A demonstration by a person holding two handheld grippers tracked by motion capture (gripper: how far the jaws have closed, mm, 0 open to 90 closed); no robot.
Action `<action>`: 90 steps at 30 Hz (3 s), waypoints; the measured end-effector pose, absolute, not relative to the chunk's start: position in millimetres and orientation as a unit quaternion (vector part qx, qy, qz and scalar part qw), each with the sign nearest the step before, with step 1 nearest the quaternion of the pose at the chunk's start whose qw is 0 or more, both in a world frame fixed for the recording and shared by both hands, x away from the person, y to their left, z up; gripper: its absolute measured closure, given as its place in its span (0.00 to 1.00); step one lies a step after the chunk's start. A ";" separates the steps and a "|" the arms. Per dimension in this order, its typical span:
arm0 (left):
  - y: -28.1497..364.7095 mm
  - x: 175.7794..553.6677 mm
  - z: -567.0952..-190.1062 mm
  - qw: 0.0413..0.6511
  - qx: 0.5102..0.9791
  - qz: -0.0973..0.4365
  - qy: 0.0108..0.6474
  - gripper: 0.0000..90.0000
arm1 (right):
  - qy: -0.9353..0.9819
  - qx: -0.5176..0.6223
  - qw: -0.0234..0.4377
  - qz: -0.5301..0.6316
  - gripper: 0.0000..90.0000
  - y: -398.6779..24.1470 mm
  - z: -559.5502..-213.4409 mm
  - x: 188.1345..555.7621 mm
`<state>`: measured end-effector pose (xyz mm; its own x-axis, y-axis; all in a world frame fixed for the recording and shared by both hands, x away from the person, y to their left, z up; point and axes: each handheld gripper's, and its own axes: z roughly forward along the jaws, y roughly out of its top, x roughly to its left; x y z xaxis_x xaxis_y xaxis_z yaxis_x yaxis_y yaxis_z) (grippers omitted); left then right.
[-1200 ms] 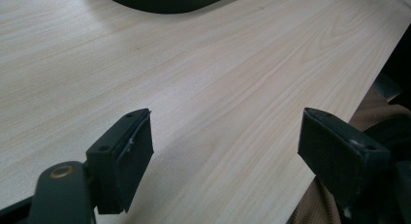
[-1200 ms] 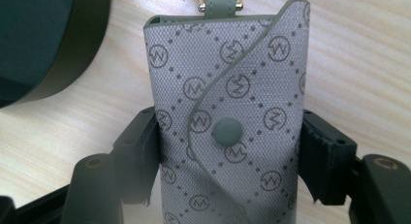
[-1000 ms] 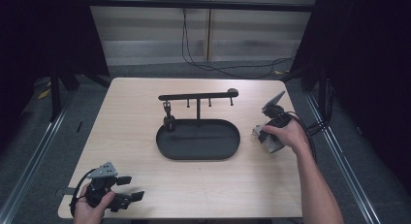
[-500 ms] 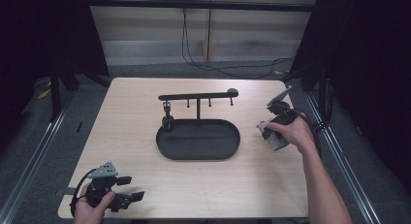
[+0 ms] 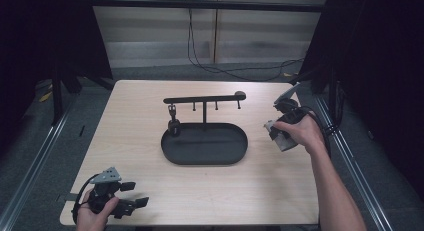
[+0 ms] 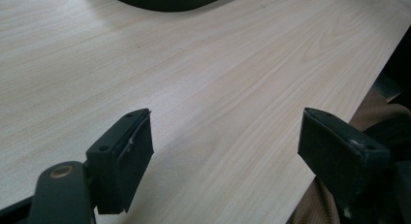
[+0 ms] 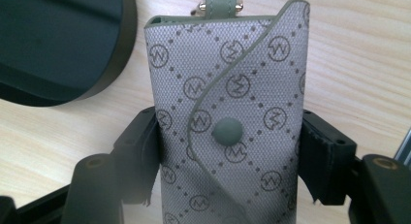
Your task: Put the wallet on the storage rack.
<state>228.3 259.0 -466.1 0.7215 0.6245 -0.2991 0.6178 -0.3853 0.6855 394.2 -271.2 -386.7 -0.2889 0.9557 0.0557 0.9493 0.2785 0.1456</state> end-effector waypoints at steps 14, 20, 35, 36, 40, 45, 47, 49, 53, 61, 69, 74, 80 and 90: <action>259.9 228.5 -466.0 0.410 0.832 0.003 0.374 0.22 | 0.800 0.586 0.003 0.128 0.37 -251.7 -370.1 391.5; 258.6 228.4 -466.4 0.407 0.834 0.004 0.372 0.22 | 0.795 0.587 -0.010 0.149 0.37 -240.2 -368.9 395.0; 259.0 228.0 -466.1 0.409 0.833 0.002 0.372 0.22 | 0.798 0.568 -0.038 0.196 0.37 -207.6 -381.3 400.2; 259.1 228.1 -466.2 0.408 0.834 0.001 0.372 0.22 | 0.801 0.565 -0.032 0.197 0.37 -205.2 -382.4 400.3; 259.3 229.1 -466.4 0.405 0.836 -0.002 0.371 0.22 | 0.795 0.569 -0.037 0.208 0.37 -202.5 -387.2 400.6; 259.4 228.8 -466.4 0.407 0.834 -0.002 0.373 0.22 | 0.786 0.575 -0.045 0.221 0.37 -199.3 -392.7 402.1; 259.4 229.0 -466.5 0.405 0.835 -0.001 0.372 0.22 | 0.785 0.576 -0.048 0.225 0.37 -196.9 -394.9 402.7; 259.4 228.8 -466.3 0.407 0.835 -0.002 0.371 0.22 | 0.782 0.577 -0.049 0.231 0.37 -194.3 -397.4 403.3; 260.3 228.7 -465.8 0.408 0.835 0.000 0.371 0.22 | 0.779 0.579 -0.052 0.236 0.37 -189.5 -404.4 404.6; 260.3 228.5 -465.5 0.409 0.834 0.002 0.370 0.22 | 0.768 0.588 -0.059 0.245 0.37 -183.9 -418.9 406.7; 260.2 228.3 -465.4 0.409 0.835 0.000 0.369 0.22 | 0.754 0.600 -0.071 0.258 0.37 -179.5 -429.0 409.4; 260.5 228.3 -465.4 0.409 0.834 0.002 0.371 0.22 | 0.746 0.608 -0.070 0.263 0.37 -182.2 -432.7 409.3; 260.2 228.5 -465.5 0.409 0.835 0.000 0.369 0.22 | 0.737 0.618 -0.075 0.262 0.36 -188.6 -439.6 408.7; 261.5 228.5 -465.7 0.410 0.834 -0.001 0.370 0.22 | 0.730 0.623 -0.083 0.269 0.36 -178.9 -457.8 413.7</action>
<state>228.5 261.5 -465.7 0.7265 0.6156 -0.3055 0.6175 -0.3897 0.6833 413.7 -178.9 -457.8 -0.2092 0.8649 0.4564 0.9543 0.0788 0.2881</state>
